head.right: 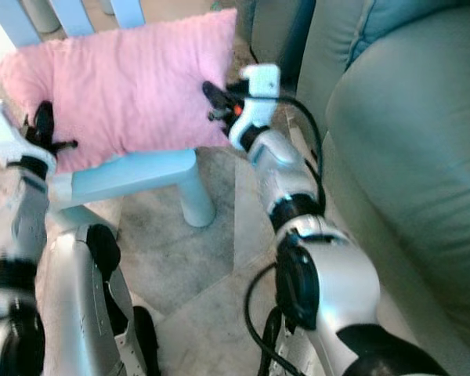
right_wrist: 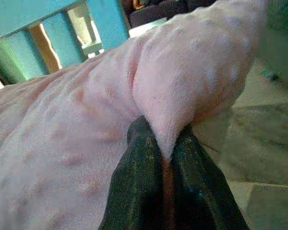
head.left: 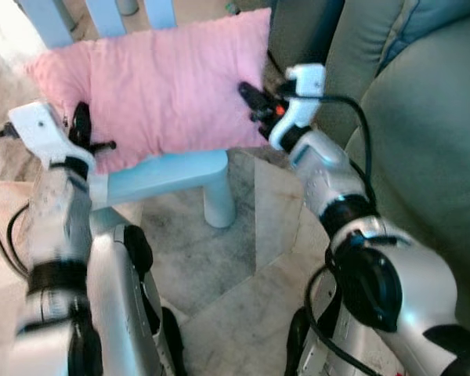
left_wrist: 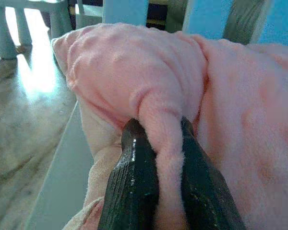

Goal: Move the pillow to the sofa

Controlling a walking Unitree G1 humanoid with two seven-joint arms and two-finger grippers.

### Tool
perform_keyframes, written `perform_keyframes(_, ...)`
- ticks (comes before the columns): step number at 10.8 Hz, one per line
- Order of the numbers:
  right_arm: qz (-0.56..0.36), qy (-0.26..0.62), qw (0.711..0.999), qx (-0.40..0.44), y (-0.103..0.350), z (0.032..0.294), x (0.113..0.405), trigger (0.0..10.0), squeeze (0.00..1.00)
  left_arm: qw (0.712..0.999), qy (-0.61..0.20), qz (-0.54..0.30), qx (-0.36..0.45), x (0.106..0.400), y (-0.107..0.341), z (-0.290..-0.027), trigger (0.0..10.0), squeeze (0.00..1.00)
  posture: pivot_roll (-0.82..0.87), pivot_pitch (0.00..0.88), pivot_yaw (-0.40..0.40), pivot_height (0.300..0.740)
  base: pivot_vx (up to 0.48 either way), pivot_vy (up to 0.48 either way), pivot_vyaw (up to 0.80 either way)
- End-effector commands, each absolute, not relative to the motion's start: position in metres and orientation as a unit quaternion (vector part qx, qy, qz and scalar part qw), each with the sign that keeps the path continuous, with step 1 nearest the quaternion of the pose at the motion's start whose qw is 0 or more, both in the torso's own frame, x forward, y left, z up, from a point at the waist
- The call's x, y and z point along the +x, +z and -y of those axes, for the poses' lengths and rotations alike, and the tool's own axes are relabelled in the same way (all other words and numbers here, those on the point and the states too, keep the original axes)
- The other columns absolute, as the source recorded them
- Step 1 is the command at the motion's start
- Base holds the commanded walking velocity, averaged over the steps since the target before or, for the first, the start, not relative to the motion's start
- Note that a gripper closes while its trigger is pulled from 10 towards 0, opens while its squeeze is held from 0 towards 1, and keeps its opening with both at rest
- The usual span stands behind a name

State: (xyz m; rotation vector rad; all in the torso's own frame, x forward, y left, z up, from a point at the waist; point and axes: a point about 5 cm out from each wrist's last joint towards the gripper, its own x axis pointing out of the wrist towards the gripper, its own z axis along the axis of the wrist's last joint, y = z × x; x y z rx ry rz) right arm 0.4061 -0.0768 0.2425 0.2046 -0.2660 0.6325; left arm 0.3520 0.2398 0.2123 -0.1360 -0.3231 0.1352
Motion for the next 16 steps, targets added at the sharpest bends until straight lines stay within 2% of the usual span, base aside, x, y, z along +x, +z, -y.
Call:
perform_keyframes(1,0.147,0.296,0.940,0.081,0.238,0.085,0.403,0.0,0.00,0.987,0.052,0.145,-0.046,0.341,0.198,-0.226,0.0,0.00,0.06,0.182,-0.016,0.319,0.000,0.000,0.00)
perform_keyframes(3,0.172,0.253,0.950,0.064,0.228,0.102,0.394,0.0,0.00,0.992,0.035,0.114,-0.045,0.329,0.172,-0.207,0.0,0.00,0.03,0.152,-0.015,0.319,0.000,0.000,0.00)
perform_keyframes(6,0.202,0.214,0.955,0.049,0.233,0.119,0.370,0.0,0.00,0.990,-0.010,0.143,0.017,0.318,0.180,-0.174,0.0,0.00,-0.01,0.121,-0.013,0.319,0.000,0.000,0.00)
perform_keyframes(10,0.156,0.149,0.975,0.053,0.217,0.139,0.340,0.0,0.00,0.995,0.007,0.101,0.009,0.306,0.165,-0.172,0.0,0.00,-0.04,0.085,0.004,0.319,0.000,0.000,0.00)
perform_keyframes(12,0.129,0.105,0.985,0.048,0.205,0.147,0.320,0.0,0.00,0.997,0.034,0.069,-0.001,0.292,0.150,-0.181,0.0,0.00,-0.05,0.074,0.010,0.319,0.000,0.000,0.00)
perform_keyframes(16,0.143,0.058,0.988,0.019,0.219,0.152,0.317,0.0,0.00,0.994,0.039,0.099,0.023,0.294,0.166,-0.185,0.0,0.00,-0.05,0.050,0.017,0.319,0.000,0.000,0.00)
